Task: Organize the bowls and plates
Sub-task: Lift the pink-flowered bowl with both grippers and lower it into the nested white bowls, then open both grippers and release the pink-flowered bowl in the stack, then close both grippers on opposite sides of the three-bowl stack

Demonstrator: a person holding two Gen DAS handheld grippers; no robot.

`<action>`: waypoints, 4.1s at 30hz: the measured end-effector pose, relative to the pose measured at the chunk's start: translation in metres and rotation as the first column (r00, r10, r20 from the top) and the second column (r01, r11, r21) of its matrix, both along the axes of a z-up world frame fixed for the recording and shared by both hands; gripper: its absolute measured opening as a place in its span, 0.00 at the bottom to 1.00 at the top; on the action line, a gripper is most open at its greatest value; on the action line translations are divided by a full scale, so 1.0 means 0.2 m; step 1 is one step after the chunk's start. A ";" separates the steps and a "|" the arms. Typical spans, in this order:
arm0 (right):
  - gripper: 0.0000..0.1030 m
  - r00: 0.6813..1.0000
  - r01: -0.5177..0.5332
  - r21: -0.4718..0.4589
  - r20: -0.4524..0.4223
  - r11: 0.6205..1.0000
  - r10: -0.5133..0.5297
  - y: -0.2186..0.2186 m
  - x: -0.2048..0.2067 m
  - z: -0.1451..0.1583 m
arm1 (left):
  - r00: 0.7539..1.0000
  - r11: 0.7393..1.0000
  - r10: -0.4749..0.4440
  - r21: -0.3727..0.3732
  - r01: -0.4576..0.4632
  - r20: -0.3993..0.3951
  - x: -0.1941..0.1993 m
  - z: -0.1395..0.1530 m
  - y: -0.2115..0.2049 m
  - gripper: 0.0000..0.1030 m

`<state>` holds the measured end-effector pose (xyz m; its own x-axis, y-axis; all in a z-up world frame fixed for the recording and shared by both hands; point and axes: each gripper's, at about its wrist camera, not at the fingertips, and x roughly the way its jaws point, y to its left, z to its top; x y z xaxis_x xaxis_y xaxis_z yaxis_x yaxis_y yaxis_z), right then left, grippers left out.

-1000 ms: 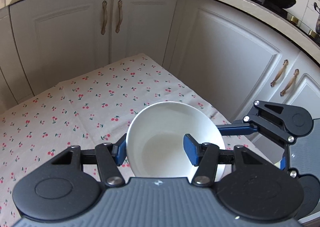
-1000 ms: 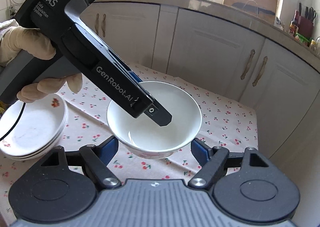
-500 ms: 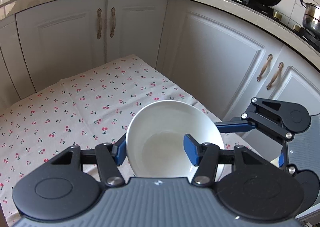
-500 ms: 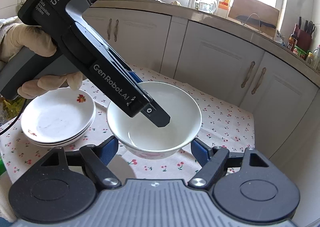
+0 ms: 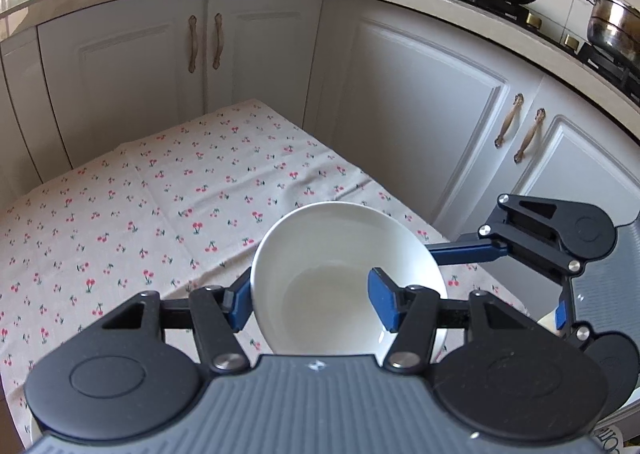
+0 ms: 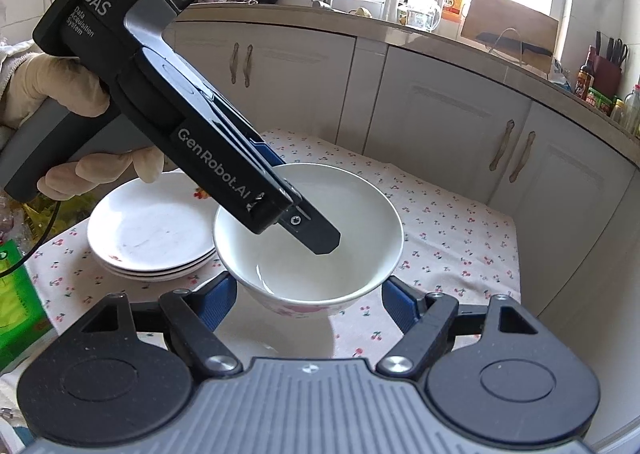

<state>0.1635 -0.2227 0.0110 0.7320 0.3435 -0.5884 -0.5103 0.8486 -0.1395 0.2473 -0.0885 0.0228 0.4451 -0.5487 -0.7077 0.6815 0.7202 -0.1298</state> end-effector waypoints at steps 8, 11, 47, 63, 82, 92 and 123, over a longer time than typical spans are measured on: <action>0.81 1.000 0.000 0.003 -0.020 1.000 0.000 0.03 -0.08 -0.03 | 1.000 1.000 -0.001 -0.001 0.001 -0.023 -0.06 -0.05 0.02 0.56; 0.81 0.999 0.001 0.009 -0.036 1.000 -0.001 0.02 -0.09 -0.04 | 0.999 1.000 -0.003 -0.005 0.003 -0.036 -0.08 -0.07 0.02 0.58; 0.81 0.994 0.024 0.046 -0.107 0.999 -0.019 0.00 -0.12 -0.16 | 0.995 1.000 -0.007 -0.011 0.006 -0.097 -0.09 -0.20 0.01 0.60; 0.81 0.993 0.039 0.046 -0.110 0.998 -0.033 0.00 -0.13 -0.15 | 0.998 0.999 -0.035 0.003 0.035 -0.054 -0.12 -0.20 -0.01 0.68; 1.00 0.997 0.044 0.080 -0.067 0.996 -0.039 -0.03 -0.22 -0.16 | 0.986 0.998 -0.058 0.002 0.058 0.155 -0.34 -0.11 0.10 0.91; 1.00 0.991 0.088 0.056 -0.103 0.995 -0.082 -0.07 -0.26 -0.24 | 0.982 0.999 -0.039 0.014 0.037 0.183 -0.53 -0.20 0.20 0.94; 0.99 0.966 -0.089 -0.025 -0.244 0.996 0.080 -0.04 0.03 -0.41 | 0.957 0.947 -0.287 0.165 0.277 0.044 -0.30 -0.51 0.10 0.93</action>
